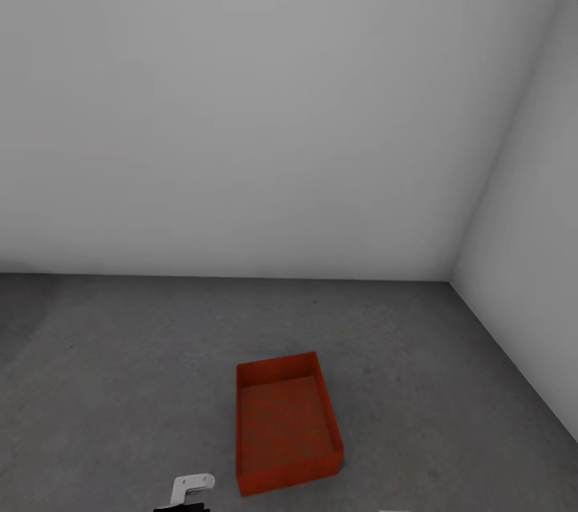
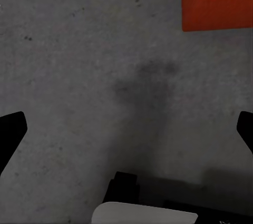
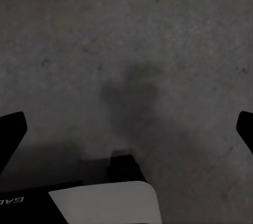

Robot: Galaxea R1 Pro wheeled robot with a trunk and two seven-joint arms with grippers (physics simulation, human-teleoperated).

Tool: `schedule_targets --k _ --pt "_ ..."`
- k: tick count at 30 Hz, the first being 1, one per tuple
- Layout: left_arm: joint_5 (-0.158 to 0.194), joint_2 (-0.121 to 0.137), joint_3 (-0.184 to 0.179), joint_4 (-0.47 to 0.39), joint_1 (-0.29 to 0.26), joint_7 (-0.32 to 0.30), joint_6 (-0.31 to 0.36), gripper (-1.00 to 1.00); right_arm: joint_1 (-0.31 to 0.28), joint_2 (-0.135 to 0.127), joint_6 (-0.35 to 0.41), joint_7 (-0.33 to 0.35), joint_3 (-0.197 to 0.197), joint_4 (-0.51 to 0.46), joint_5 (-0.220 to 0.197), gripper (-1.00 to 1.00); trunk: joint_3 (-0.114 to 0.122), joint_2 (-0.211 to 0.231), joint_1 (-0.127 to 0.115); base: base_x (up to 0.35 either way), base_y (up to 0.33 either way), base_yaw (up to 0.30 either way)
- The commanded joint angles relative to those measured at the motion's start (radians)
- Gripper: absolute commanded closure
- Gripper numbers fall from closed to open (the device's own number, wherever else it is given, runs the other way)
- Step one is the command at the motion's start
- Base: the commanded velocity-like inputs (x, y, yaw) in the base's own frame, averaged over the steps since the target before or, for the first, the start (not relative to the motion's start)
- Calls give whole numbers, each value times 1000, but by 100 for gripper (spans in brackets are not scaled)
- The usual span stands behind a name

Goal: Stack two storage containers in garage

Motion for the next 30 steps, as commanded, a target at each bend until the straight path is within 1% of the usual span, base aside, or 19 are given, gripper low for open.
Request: schedule_targets --k 1,24,30 --pt "10 0 -3 0 -1 3 3 -100 -1 1 -3 -1 8 2 -10 -100 1 0 0 0 0 0" --pt "10 0 -3 -1 -1 3 3 -100 -1 -1 -3 -1 8 2 -8 -100 36 0 0 0 0 0" --pt "10 -1 -3 -1 -1 3 3 -100 -1 -1 -3 -1 8 2 -8 -100 39 0 0 0 0 0"
